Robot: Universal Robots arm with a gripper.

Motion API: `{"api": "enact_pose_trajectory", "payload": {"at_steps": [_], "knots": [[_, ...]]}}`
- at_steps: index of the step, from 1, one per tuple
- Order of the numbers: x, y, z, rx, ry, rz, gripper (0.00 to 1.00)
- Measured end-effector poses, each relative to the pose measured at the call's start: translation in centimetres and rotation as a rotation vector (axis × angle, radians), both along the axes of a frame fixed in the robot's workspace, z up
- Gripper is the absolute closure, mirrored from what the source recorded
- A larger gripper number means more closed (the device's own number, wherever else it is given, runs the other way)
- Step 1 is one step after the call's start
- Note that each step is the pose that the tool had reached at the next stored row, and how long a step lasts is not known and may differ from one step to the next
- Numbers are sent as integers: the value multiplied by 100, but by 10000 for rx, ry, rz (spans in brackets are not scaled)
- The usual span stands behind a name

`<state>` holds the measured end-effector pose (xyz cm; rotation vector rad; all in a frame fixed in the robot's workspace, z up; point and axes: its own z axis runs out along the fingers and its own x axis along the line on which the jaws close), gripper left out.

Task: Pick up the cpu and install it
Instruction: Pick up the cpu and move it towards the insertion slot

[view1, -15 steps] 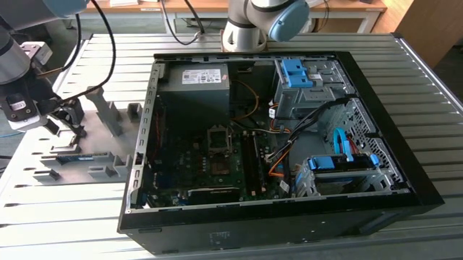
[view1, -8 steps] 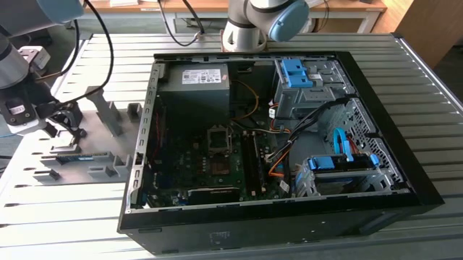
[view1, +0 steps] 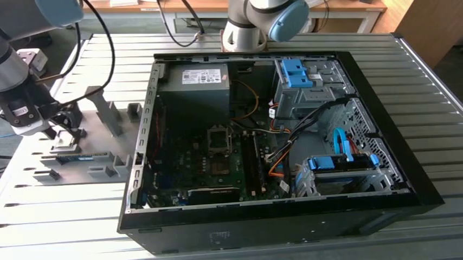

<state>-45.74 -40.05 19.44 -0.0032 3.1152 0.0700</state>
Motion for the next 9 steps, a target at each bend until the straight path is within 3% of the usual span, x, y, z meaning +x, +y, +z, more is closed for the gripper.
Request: {"api": "enact_pose_trajectory", "payload": {"at_steps": [9], "knots": [[-16,-4,-54,0,0,49,41]]}}
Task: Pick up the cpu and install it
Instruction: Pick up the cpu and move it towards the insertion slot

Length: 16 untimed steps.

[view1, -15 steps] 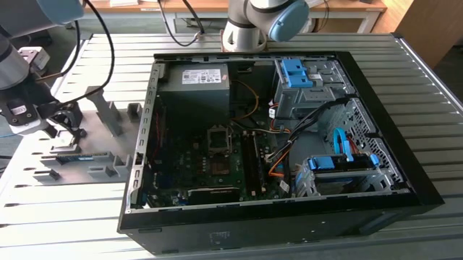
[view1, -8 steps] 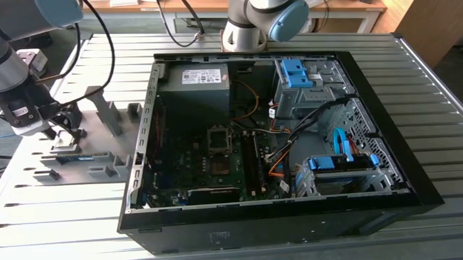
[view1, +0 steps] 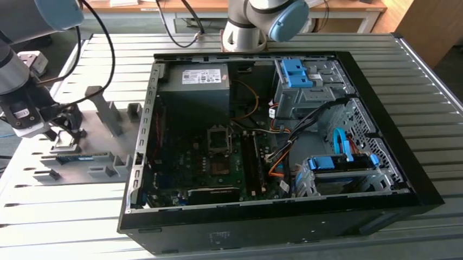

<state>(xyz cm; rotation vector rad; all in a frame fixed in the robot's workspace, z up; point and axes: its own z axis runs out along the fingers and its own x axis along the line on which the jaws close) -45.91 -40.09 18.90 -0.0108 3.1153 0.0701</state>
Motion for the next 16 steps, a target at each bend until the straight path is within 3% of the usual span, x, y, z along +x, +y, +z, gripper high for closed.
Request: {"api": "enact_pose_trajectory", "payload": {"at_steps": [16], "knots": [[-20,-14,-61,-11,1,49,41]]}}
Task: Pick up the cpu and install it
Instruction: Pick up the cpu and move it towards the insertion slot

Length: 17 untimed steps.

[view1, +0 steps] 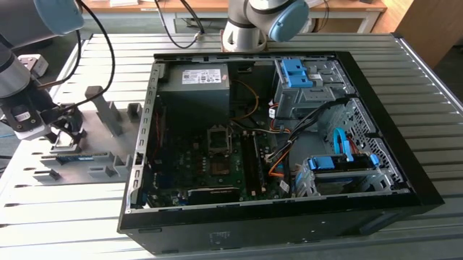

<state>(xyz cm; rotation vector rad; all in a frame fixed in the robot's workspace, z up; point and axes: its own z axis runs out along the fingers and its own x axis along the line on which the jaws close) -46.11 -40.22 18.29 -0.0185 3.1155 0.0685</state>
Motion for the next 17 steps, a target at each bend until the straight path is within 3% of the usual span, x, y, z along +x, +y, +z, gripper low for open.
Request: {"api": "enact_pose_trajectory", "payload": {"at_steps": [4,5,17], "knots": [[0,-1,-4,-194,-3,0,41],[0,-2,-3,-206,-1,1,41],[0,-1,-12,-195,-1,-1,41]]}}
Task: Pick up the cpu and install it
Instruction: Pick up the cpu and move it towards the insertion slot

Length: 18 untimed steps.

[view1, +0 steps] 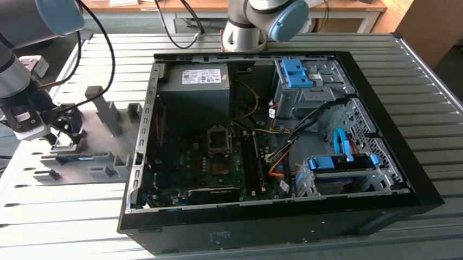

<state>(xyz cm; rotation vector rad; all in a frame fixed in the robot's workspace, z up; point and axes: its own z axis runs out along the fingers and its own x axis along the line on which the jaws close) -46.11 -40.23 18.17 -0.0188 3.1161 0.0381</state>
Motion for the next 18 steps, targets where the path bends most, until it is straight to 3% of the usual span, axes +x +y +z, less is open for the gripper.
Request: {"api": "enact_pose_trajectory", "payload": {"at_steps": [5,7,18], "knots": [[0,0,0,1,0,0,43],[0,0,0,2,1,1,53],[0,0,0,5,1,0,53]]}}
